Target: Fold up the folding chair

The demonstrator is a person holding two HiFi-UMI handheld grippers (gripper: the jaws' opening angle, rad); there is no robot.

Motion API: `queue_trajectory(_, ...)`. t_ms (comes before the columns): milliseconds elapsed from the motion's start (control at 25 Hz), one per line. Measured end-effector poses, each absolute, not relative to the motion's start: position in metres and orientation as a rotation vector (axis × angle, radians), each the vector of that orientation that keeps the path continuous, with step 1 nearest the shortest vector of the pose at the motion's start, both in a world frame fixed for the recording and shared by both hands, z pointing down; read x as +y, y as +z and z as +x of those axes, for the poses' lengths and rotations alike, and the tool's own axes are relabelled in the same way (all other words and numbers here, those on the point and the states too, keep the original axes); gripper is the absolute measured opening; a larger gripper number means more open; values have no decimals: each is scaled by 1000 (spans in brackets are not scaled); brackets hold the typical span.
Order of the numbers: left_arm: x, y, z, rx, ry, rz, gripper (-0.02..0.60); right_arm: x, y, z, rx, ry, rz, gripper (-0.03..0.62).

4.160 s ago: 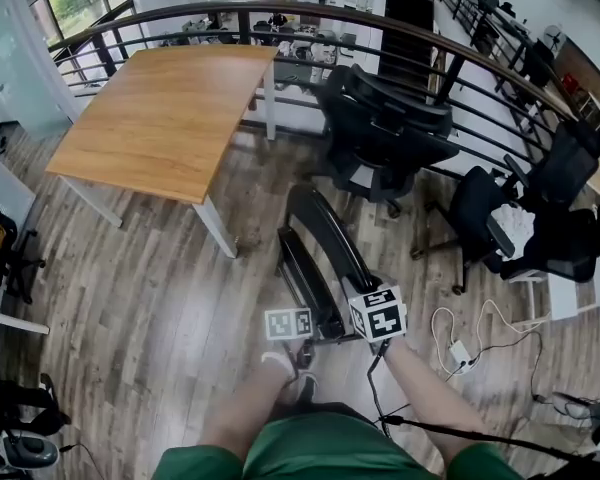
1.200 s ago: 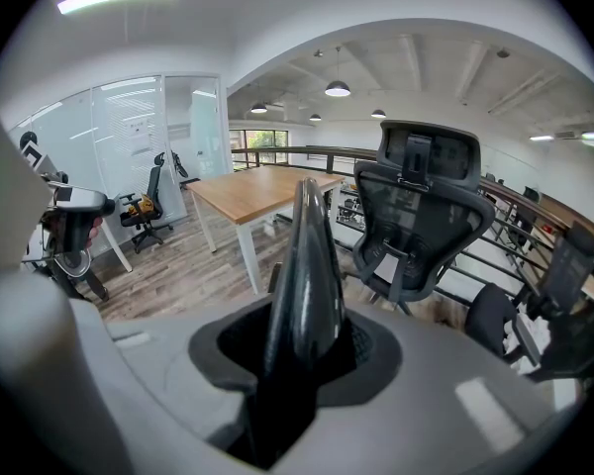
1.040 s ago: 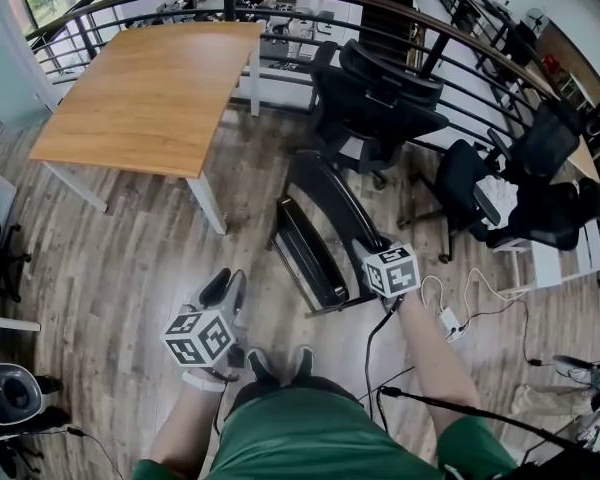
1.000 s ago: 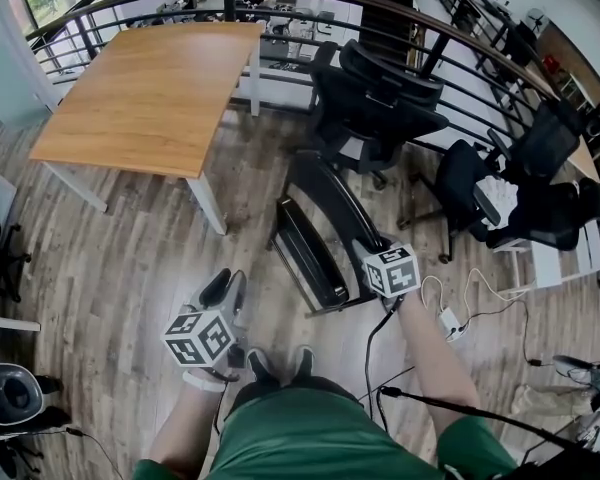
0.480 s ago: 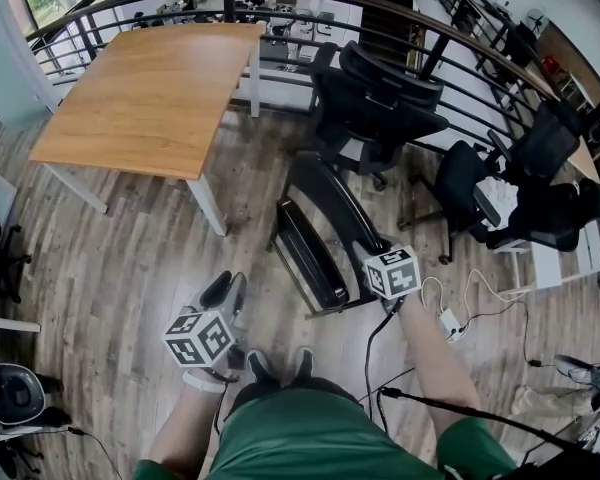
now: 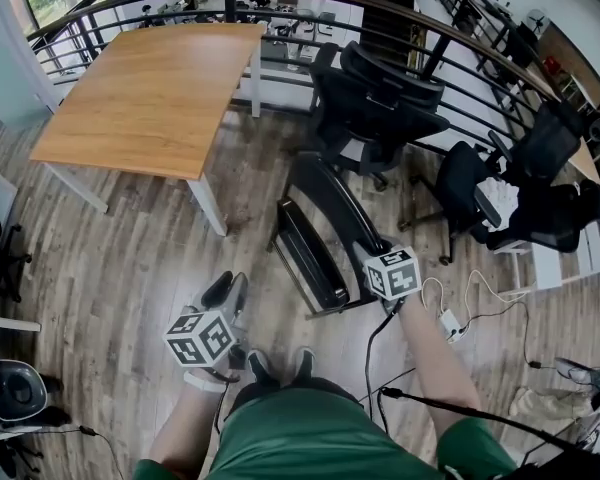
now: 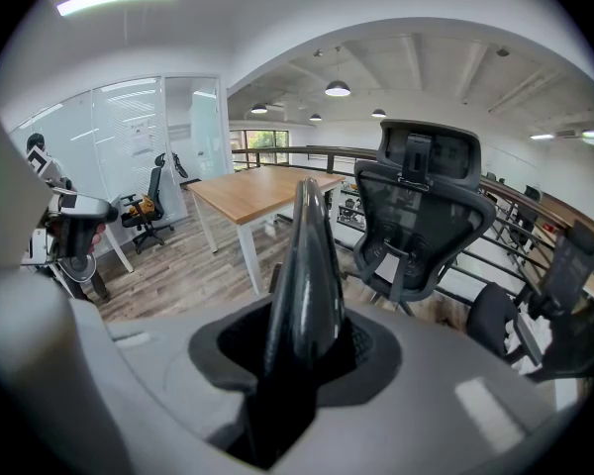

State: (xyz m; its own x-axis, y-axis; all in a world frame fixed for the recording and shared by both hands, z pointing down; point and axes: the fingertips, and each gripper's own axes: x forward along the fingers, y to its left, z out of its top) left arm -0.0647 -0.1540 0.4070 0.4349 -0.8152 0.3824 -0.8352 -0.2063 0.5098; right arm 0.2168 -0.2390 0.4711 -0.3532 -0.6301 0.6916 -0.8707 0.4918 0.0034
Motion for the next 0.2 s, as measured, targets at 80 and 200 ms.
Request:
queue_trajectory(80, -152, 408, -62, -1384, 41, 2022, 129, -238, 472, 219, -2104, 488, 1227, 115)
queue_trajectory(200, -150, 411, -60, -1383, 42, 2023, 129, -237, 473, 219, -2102, 485, 1224, 116)
